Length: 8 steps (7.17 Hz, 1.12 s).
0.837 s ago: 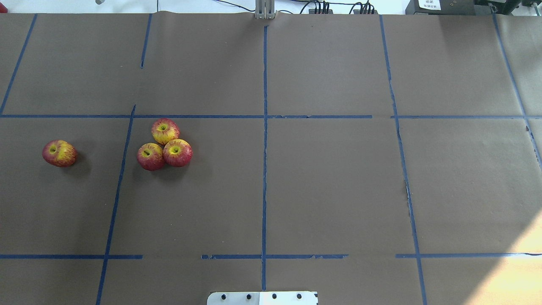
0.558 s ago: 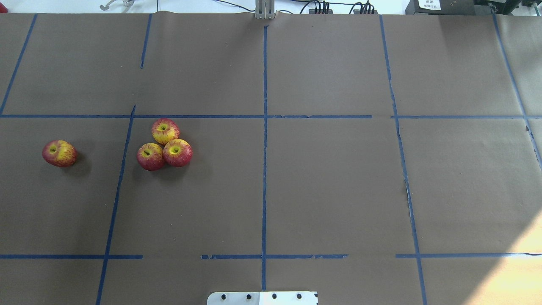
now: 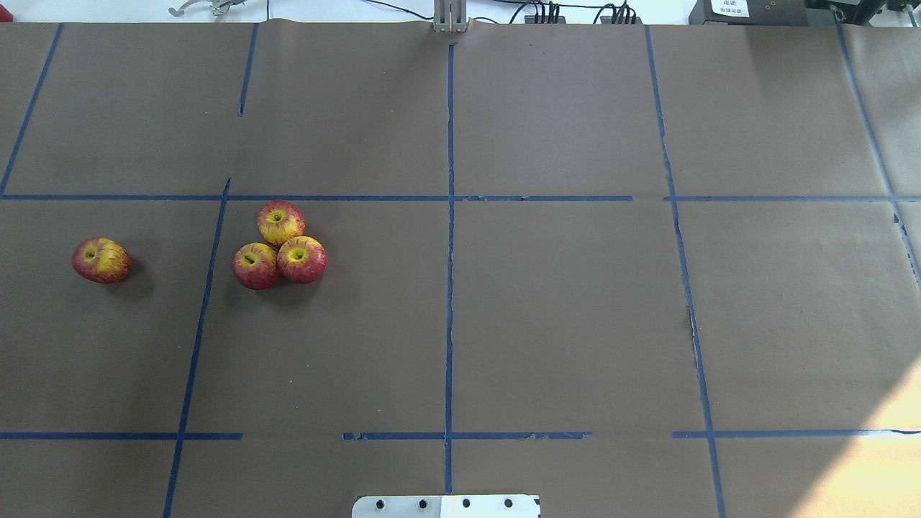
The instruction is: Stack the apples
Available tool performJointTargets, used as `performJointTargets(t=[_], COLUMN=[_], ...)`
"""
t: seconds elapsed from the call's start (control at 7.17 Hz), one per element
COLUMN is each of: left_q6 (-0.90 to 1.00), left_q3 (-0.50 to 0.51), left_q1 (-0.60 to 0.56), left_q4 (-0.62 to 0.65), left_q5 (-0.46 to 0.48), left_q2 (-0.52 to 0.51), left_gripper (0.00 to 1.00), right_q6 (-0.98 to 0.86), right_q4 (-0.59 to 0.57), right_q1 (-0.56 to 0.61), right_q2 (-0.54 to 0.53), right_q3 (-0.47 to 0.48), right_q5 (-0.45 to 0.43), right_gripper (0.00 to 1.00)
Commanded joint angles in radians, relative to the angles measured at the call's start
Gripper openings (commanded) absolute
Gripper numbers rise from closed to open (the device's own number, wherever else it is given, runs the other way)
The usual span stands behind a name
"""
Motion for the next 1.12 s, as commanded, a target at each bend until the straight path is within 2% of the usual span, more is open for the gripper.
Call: performJointTargets(t=[0.0, 0.14, 0.28, 0.42, 0.56, 0.7, 0.84, 0.98], left_q6=[-0.051, -0.249, -0.538, -0.834, -1.032, -1.068, -1.112, -1.120], left_q3=[0.007, 0.003, 0.003, 0.001, 0.013, 0.018, 0.018, 0.018], left_q1=[0.054, 0.168, 0.292, 0.414, 0.506, 0.542, 0.573, 0.584], left_q4=[-0.055, -0.163, -0.351, -0.520, -0.645, -0.667, -0.670, -0.670], left_q5=[-0.118, -0.160, -0.158, -0.085, 0.021, 0.039, 0.110, 0.118], left_q2=[0.011, 0.006, 0.005, 0.002, 0.002, 0.000, -0.001, -0.021], left_gripper=[1.00, 1.00, 1.00, 1.00, 1.00, 1.00, 1.00, 1.00], right_q6=[0.000, 0.000, 0.000, 0.000, 0.000, 0.000, 0.000, 0.000], right_q4=[0.000, 0.000, 0.000, 0.000, 0.000, 0.000, 0.000, 0.000], right_q1=[0.000, 0.000, 0.000, 0.000, 0.000, 0.000, 0.000, 0.000], right_q2=[0.000, 0.000, 0.000, 0.000, 0.000, 0.000, 0.000, 0.000], right_q3=[0.000, 0.000, 0.000, 0.000, 0.000, 0.000, 0.000, 0.000], right_q5=[0.000, 0.000, 0.000, 0.000, 0.000, 0.000, 0.000, 0.000], right_gripper=[1.00, 1.00, 1.00, 1.00, 1.00, 1.00, 1.00, 1.00])
